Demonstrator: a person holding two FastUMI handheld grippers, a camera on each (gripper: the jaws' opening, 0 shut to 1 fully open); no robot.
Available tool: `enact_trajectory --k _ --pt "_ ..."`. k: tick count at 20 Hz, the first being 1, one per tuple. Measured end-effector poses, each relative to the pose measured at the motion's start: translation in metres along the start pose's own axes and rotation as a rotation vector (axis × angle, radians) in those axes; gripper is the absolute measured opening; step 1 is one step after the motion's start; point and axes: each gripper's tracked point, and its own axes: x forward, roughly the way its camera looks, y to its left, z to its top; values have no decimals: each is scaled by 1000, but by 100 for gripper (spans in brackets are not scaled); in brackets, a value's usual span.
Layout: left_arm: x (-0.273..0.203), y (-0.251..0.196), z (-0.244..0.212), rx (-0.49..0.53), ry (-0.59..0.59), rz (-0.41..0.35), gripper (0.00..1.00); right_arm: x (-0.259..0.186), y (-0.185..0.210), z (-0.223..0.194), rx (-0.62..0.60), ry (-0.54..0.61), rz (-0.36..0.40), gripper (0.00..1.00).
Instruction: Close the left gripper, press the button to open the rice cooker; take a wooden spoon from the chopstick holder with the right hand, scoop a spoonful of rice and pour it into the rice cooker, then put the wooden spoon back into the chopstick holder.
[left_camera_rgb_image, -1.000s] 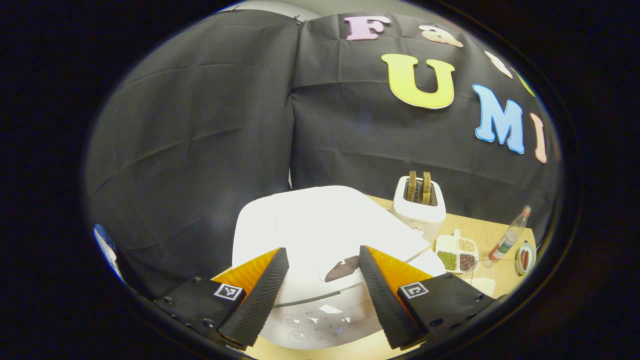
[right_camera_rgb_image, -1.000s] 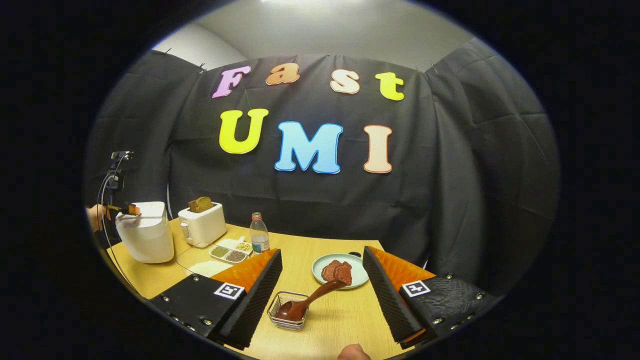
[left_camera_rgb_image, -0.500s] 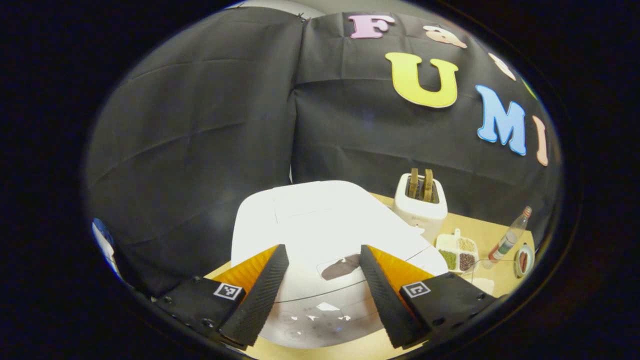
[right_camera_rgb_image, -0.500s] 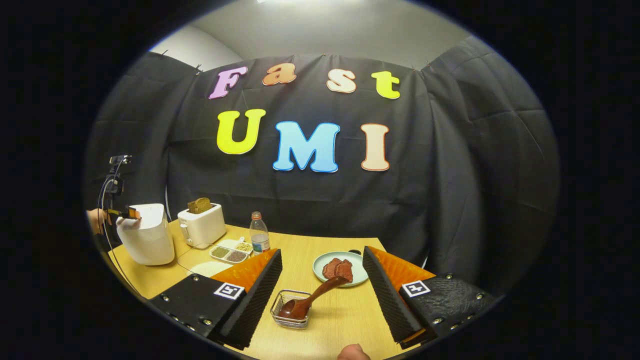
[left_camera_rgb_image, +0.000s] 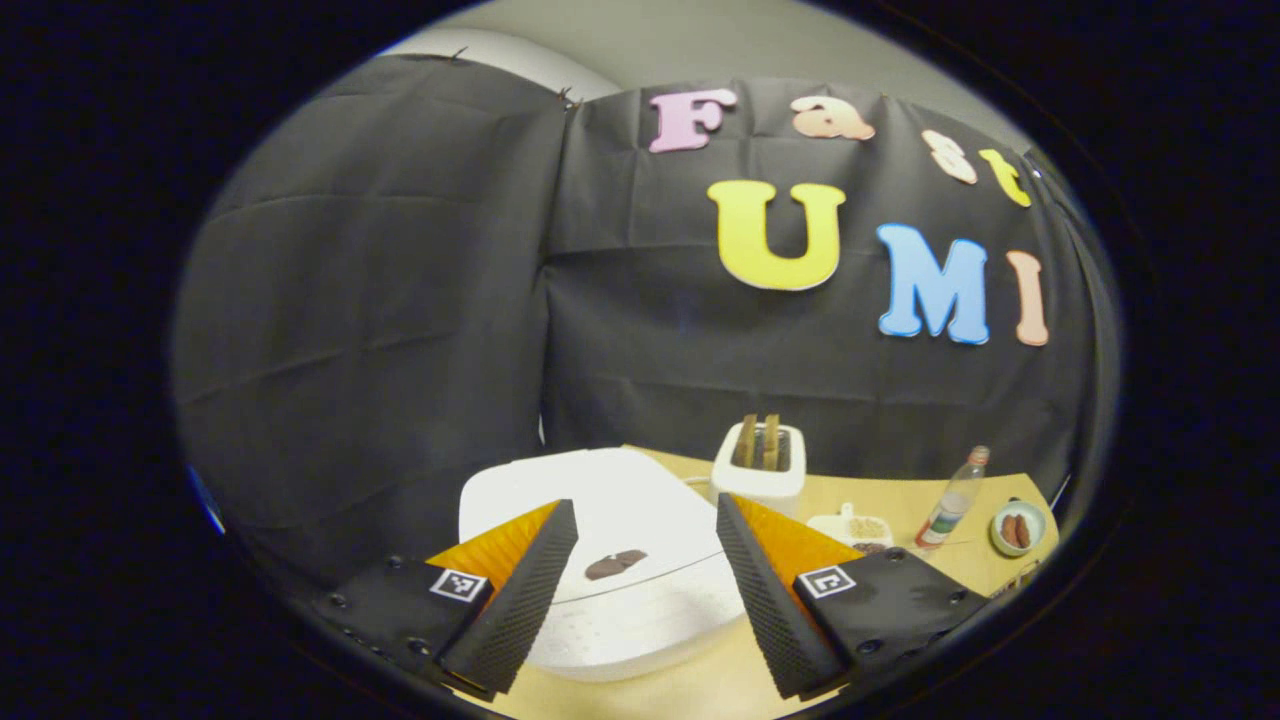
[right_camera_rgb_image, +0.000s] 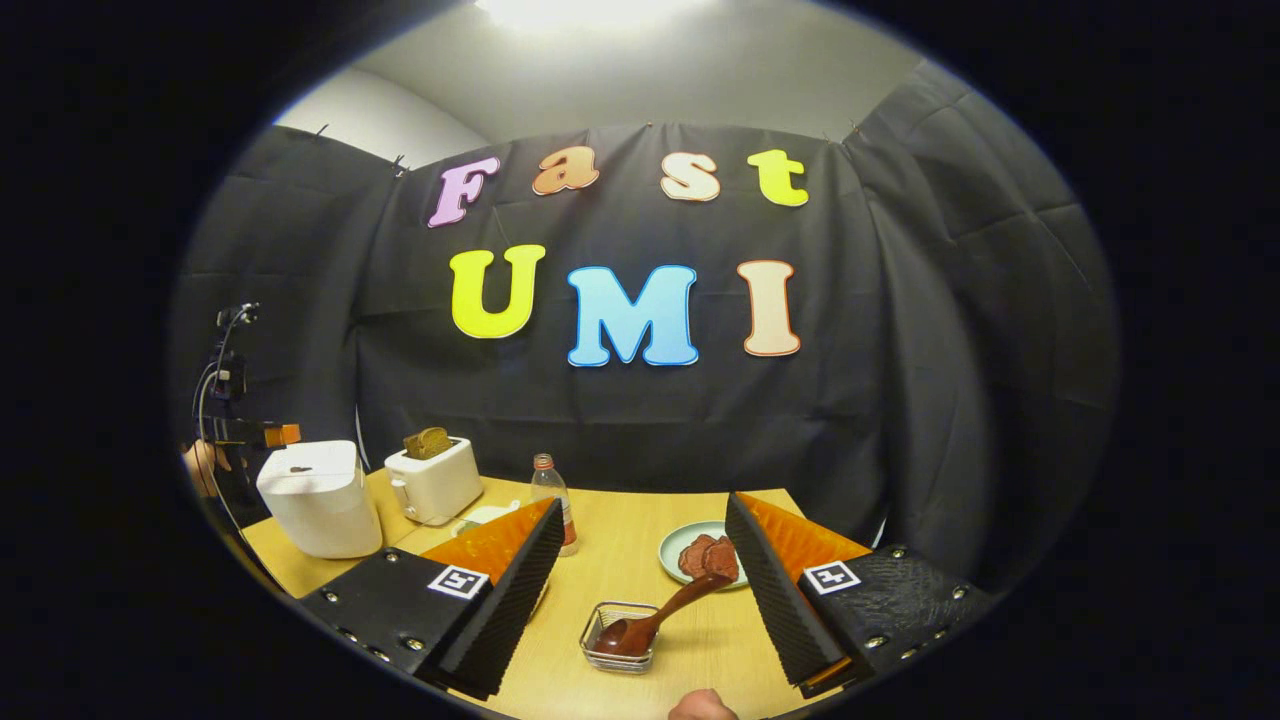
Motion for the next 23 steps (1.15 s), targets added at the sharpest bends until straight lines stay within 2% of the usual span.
enact_trajectory --k 3,7,12,17,19,23 --pt "-58 -28 34 29 -105 -66 95 -7 7 18 -3 -30 -2 99" --pt "-121 -48 45 38 -163 -155 98 -20 18 34 -18 -95 -72 98" --pt "-184 -34 52 82 -270 -174 95 -37 52 33 -38 -134 -84 99" --pt "-203 -20 41 109 -282 -168 95 -48 77 45 -58 -203 -76 98" --pt "-204 -17 41 94 -272 -162 97 -48 83 45 -52 -206 -76 99" --pt "-209 -17 49 107 -298 -167 95 -50 90 43 -31 -191 -73 99"
